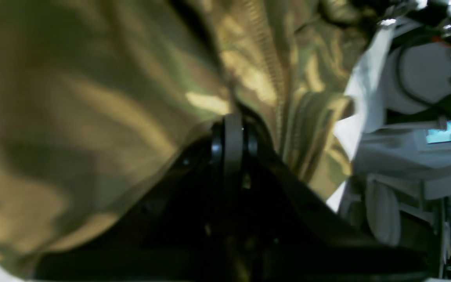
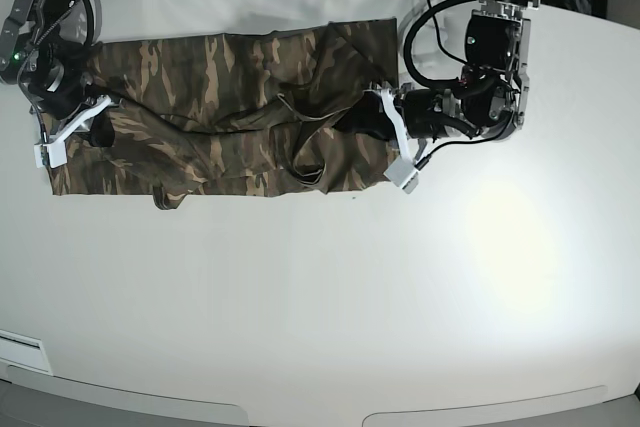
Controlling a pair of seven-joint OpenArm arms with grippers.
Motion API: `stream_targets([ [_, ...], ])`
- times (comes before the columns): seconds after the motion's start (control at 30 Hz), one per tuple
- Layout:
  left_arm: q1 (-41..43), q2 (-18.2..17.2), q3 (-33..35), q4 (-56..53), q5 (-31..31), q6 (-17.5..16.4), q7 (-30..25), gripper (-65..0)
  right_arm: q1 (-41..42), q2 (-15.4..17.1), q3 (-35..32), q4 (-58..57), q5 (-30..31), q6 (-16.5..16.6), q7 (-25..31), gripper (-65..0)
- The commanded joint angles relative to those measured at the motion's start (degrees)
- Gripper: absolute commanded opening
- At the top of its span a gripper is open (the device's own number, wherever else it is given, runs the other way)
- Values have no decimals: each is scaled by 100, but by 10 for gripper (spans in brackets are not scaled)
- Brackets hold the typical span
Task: Fold the T-shirt properly
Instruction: 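Fold the strip's end with the left gripper toward the right gripper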
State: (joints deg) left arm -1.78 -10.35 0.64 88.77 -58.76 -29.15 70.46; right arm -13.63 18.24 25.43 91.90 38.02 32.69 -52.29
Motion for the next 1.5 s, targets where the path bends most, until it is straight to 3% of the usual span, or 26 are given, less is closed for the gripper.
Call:
stream_targets([
  [0.0,-149,-13,-24,101,-278,-170,-101,-650,-63,20,-37,-24,-175,35,-431,-603],
  [0.2,-367,2,-28,103,-1801,-1073,22,-650,-66,20,-37,-24,-177,37,-431,-603],
  [0.33,-413,199,-22,101,-2557,-1085,306,-650,-66,20,-37,-24,-175,35,-431,-603],
  [0.47,-514,221,-9,103,-2507,-1085,710,-650,15,20,-37,-24,-162,28,-444,-603],
  [0.67,-756,-461,-748,267,-2022,-1085,588,-650,111,17,-37,-9,-138,31,-468,-603],
  [0.8,-638,-708,-656,267,-1303,-715,487,-650,127,20,-37,-9,-133,33,-538,-603],
  [1.0,-555,-710,315,267,-466,-551,457,-650,223,17,-37,-9,-131,35,-538,-603],
  [1.1,-557,-708,632,267,-358,-446,457,-650,219,17,-37,-9,-133,35,-597,-603],
  [1.27,-555,-603,1095,267,-763,-444,455,-650,223,20,-37,-9,-131,35,-601,-603],
  [1.37,-555,-369,1384,267,-1130,-713,452,-650,221,17,-37,-9,-131,35,-601,-603],
  [1.47,-557,-72,1646,267,-1010,-946,455,-650,221,17,-37,-9,-131,33,-603,-603],
])
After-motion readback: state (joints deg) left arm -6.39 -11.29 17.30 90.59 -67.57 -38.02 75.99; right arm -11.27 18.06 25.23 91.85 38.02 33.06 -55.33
